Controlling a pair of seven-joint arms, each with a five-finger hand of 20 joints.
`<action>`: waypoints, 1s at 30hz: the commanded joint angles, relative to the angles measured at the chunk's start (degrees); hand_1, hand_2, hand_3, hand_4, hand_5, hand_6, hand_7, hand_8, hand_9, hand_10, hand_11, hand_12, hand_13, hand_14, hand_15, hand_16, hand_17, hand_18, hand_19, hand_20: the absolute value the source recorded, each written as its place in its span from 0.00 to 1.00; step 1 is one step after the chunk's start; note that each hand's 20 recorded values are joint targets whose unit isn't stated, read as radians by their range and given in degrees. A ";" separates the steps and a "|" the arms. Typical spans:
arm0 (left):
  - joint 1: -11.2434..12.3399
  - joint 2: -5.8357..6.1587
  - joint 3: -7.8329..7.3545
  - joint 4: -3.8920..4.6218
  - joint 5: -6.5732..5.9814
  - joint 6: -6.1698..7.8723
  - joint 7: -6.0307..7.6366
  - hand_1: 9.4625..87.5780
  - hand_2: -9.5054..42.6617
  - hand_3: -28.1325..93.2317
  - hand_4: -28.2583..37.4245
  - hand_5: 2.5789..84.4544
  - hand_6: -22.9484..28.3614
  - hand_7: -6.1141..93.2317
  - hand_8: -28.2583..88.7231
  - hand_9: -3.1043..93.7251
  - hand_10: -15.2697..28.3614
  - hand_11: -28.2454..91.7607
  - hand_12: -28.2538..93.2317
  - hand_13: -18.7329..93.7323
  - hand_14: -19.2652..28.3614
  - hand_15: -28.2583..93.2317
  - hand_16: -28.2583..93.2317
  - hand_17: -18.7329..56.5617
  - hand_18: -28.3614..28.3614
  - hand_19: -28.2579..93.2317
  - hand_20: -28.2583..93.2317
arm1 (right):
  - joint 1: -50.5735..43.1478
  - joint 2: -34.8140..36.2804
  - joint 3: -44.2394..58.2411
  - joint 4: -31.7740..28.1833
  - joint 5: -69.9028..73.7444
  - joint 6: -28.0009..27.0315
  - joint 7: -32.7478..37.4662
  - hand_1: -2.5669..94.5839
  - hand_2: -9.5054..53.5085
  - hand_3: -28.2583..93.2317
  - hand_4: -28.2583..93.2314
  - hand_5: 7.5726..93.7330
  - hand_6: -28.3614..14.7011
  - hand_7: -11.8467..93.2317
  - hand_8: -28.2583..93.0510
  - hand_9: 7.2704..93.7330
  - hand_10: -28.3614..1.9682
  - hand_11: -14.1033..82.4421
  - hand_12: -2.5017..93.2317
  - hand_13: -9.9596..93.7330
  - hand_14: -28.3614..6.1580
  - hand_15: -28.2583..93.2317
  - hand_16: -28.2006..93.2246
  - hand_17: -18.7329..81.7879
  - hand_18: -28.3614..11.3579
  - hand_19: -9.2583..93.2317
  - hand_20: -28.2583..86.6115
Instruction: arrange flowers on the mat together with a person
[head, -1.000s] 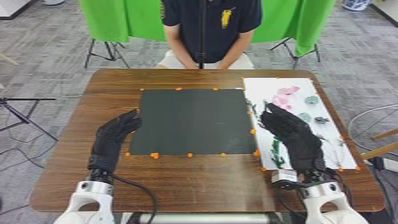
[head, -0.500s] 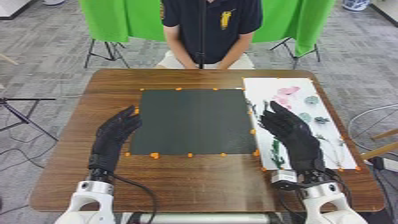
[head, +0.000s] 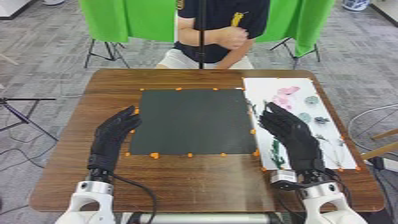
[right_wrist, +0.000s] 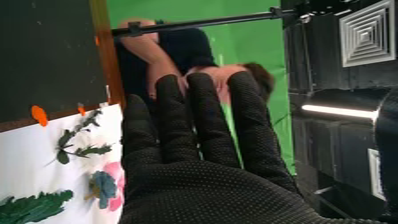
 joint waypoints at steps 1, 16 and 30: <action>0.66 -0.51 -0.11 0.30 0.31 -0.24 -0.46 0.22 0.16 0.75 0.11 0.50 0.53 0.18 0.19 0.49 0.67 0.37 0.34 0.49 0.77 0.33 0.26 0.33 0.74 0.33 0.39 | -0.52 -0.03 -0.30 -0.32 -0.10 0.27 -0.37 0.14 0.00 0.85 0.05 0.39 0.59 0.20 0.16 0.41 0.44 0.19 0.16 0.41 0.44 0.32 0.35 0.35 0.37 0.12 0.45; 0.53 -0.13 0.00 0.27 0.20 -0.22 -0.54 0.22 0.16 0.75 0.11 0.51 0.53 0.18 0.19 0.50 0.66 0.37 0.34 0.49 0.77 0.33 0.26 0.31 0.74 0.33 0.38 | -0.25 0.24 -0.53 -0.44 -0.09 0.42 -0.81 0.14 0.00 0.85 0.05 0.40 0.59 0.21 0.16 0.41 0.44 0.19 0.16 0.42 0.44 0.32 0.35 0.35 0.37 0.12 0.45; 0.46 0.12 -0.05 0.43 0.10 -0.14 -0.23 0.21 0.16 0.75 0.11 0.52 0.54 0.18 0.19 0.50 0.66 0.37 0.34 0.49 0.77 0.33 0.26 0.31 0.73 0.32 0.38 | -0.45 0.91 -0.69 -0.50 -0.27 0.92 -1.60 0.15 0.00 0.84 0.03 0.40 0.60 0.21 0.16 0.42 0.44 0.20 0.16 0.42 0.43 0.32 0.35 0.36 0.38 0.12 0.45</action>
